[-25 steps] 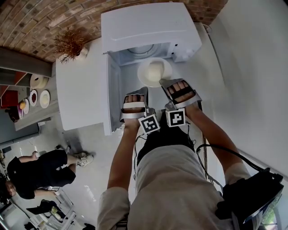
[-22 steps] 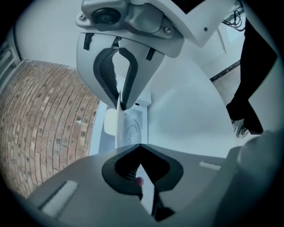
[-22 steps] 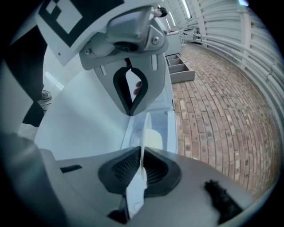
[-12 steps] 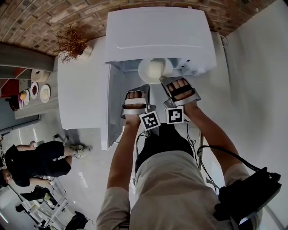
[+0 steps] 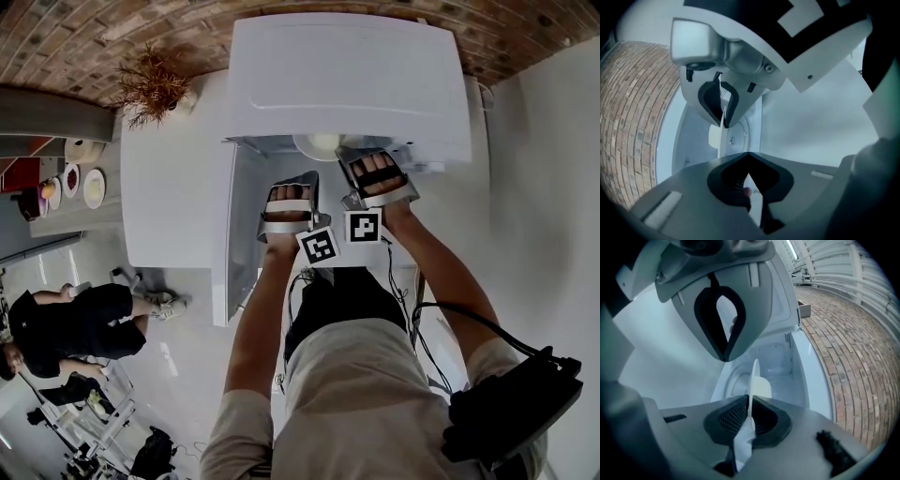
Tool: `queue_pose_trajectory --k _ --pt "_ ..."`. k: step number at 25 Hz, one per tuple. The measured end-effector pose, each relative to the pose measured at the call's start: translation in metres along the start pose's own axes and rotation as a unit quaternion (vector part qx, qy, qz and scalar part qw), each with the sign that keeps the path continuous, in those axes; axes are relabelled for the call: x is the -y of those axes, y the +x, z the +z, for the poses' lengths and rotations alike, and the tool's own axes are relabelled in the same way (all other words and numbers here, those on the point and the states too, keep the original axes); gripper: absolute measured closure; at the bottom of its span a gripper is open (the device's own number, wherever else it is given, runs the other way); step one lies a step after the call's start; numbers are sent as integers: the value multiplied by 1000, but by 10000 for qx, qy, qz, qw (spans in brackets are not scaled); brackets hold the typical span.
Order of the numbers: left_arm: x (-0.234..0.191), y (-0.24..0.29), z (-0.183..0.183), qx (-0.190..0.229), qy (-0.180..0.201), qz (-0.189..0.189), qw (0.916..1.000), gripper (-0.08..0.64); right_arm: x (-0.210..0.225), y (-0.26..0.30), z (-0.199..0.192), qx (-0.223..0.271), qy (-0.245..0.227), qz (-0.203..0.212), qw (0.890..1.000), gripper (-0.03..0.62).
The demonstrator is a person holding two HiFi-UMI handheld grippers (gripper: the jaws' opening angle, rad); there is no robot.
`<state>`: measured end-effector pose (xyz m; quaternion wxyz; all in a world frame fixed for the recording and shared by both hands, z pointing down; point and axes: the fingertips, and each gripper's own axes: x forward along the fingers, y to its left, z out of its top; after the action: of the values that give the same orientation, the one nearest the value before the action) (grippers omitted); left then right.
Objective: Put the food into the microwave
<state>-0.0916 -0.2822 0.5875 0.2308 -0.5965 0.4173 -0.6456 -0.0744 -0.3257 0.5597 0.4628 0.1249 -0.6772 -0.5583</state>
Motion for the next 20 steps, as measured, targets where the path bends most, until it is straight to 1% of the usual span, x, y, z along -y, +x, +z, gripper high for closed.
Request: queue_pose_trajectory --k 4,6,13,20 --pt "-9 14 -7 -38 -48 38 10000 554 2 21 -3 -57 -81 39 9999 571" --pt "-12 21 -10 -54 -81 42 9999 554 1 30 -3 -53 -27 99 9999 571" --pt "-10 35 -15 -72 -141 -82 9998 554 -1 55 -5 -113 27 193 9997 571" --pt "-12 44 -19 -72 -192 -104 9997 554 -6 72 -7 -163 0 290 9994 569"
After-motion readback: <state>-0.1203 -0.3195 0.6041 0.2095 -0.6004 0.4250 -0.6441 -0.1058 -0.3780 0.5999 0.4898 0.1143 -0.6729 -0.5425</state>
